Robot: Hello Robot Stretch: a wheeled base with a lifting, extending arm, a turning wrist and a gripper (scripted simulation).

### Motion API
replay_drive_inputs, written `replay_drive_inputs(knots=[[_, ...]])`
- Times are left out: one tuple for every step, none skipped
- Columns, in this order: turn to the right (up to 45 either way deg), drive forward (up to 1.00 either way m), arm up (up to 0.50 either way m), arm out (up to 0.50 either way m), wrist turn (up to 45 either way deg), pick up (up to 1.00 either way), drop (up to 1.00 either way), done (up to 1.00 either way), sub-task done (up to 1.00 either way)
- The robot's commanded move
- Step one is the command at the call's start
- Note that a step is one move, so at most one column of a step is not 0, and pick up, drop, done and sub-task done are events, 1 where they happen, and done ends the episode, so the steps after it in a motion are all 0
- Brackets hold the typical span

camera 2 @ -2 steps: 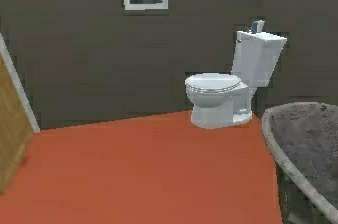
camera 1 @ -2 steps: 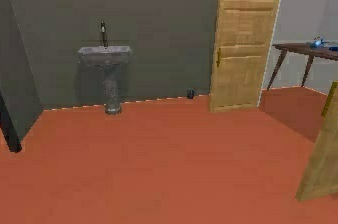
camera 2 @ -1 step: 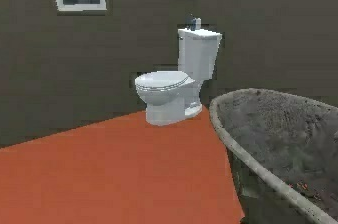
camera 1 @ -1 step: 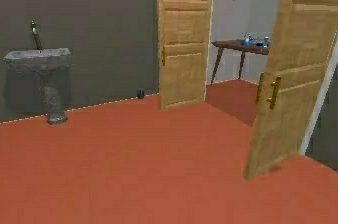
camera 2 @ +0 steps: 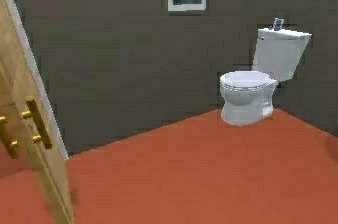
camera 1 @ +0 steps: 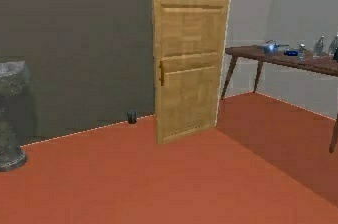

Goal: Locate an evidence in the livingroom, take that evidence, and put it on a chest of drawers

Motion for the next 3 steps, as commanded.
replay_drive_inputs(knots=[[0.0, 0.60, 0.00, 0.00, 0.0, 0.00, 0.00, 0.00, 0.00], [15.0, 0.00, 0.00, 0.00, 0.0, 0.00, 0.00, 0.00, 0.00], [0.0, 0.50, 0.00, 0.00, 0.0, 0.00, 0.00, 0.00, 0.00]])
